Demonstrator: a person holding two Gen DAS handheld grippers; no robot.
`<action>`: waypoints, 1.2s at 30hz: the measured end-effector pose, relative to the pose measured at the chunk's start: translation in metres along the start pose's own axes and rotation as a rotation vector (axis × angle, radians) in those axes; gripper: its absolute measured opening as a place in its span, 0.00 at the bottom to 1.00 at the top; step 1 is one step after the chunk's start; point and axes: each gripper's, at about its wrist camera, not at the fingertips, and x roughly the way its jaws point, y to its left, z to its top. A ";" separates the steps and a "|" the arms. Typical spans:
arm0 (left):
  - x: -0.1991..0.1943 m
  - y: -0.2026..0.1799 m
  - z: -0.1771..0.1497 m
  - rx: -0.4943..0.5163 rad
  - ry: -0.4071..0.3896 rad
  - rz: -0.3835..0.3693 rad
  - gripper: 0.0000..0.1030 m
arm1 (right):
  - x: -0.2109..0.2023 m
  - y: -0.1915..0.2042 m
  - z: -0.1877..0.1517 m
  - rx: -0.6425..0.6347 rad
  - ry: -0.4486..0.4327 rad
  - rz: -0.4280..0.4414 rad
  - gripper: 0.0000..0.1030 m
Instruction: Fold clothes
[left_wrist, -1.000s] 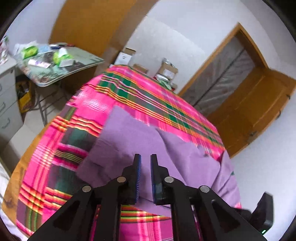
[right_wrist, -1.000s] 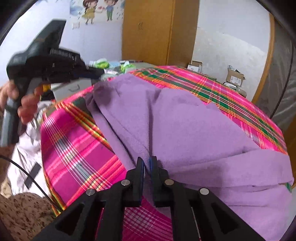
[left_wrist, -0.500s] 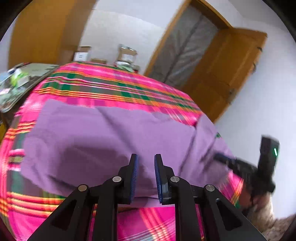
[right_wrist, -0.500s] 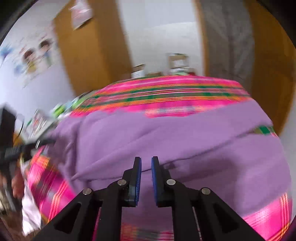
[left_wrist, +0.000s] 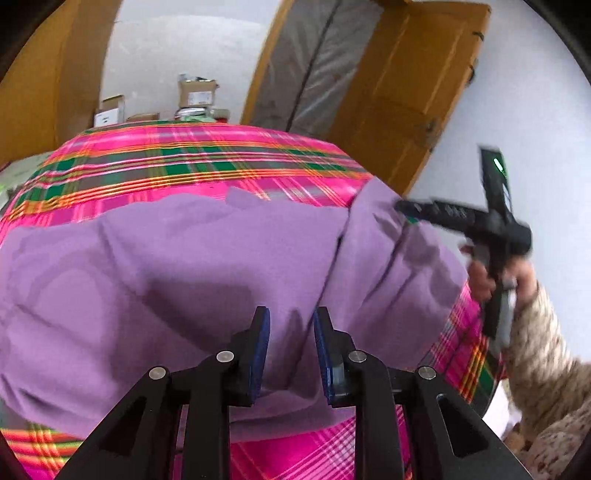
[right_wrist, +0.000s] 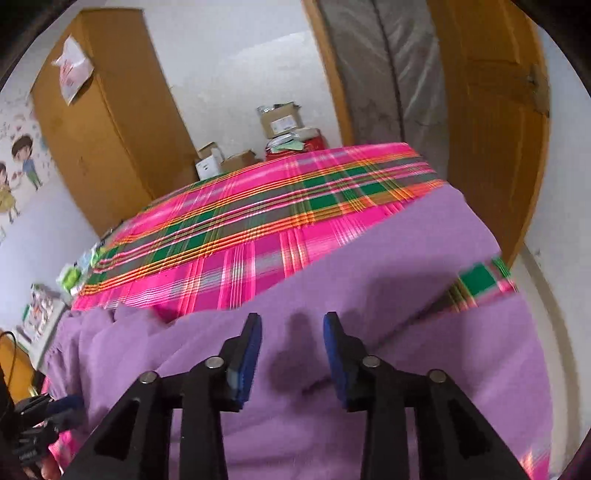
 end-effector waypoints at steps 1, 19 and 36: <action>0.003 0.000 0.001 0.002 0.007 -0.001 0.25 | 0.007 -0.001 0.005 0.002 0.013 -0.009 0.40; 0.036 -0.002 0.000 0.019 0.090 -0.026 0.25 | 0.100 -0.022 0.053 0.077 0.256 -0.209 0.38; 0.034 -0.020 0.004 0.076 0.068 0.035 0.32 | 0.041 -0.033 0.039 0.092 0.104 -0.229 0.03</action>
